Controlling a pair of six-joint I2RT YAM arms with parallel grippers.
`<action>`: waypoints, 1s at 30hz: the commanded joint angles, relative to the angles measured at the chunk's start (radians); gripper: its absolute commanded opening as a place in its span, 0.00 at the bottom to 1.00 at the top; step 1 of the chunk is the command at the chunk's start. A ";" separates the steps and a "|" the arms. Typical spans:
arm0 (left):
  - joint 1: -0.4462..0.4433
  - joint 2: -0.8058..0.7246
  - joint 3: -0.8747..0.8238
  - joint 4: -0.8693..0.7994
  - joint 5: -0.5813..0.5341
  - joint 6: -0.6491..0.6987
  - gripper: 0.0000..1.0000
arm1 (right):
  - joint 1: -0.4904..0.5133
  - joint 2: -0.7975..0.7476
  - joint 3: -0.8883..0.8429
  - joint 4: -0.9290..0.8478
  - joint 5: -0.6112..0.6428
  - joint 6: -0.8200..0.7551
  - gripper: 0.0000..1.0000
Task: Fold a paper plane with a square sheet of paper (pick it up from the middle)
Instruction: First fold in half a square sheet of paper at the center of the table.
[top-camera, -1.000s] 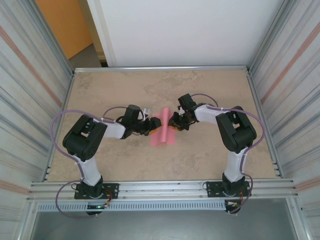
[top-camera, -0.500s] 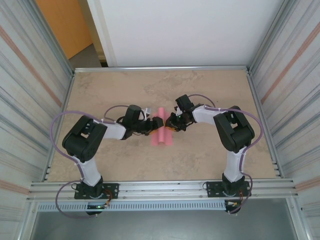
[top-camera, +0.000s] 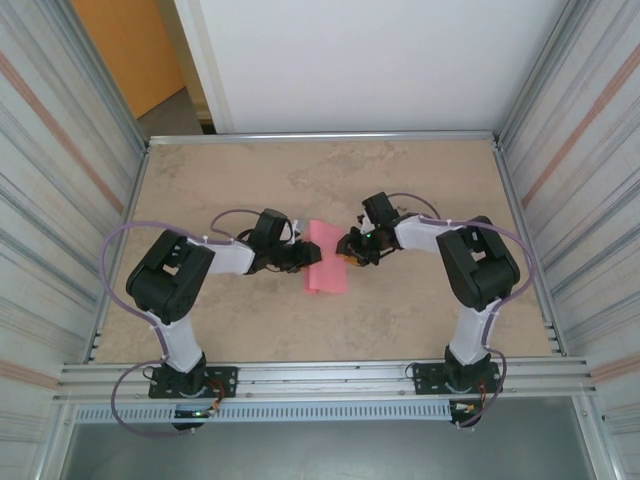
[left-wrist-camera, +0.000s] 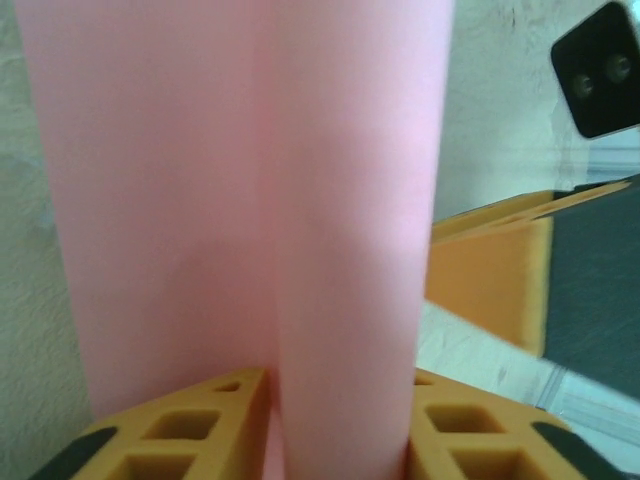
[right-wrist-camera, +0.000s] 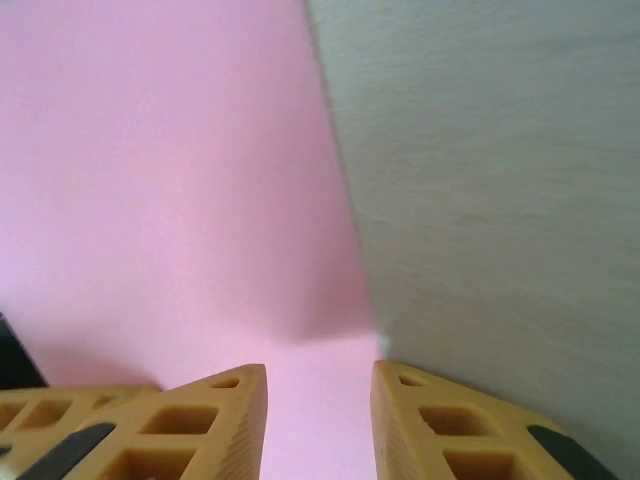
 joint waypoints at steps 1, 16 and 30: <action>0.025 -0.054 0.032 -0.035 0.047 0.045 0.29 | -0.047 -0.126 -0.045 0.027 -0.014 -0.029 0.40; 0.104 -0.210 0.125 0.112 0.402 -0.109 0.23 | -0.120 -0.333 -0.085 0.199 -0.291 -0.054 0.76; 0.125 -0.196 0.139 0.111 0.404 -0.143 0.23 | -0.112 -0.369 -0.068 0.280 -0.385 -0.015 0.60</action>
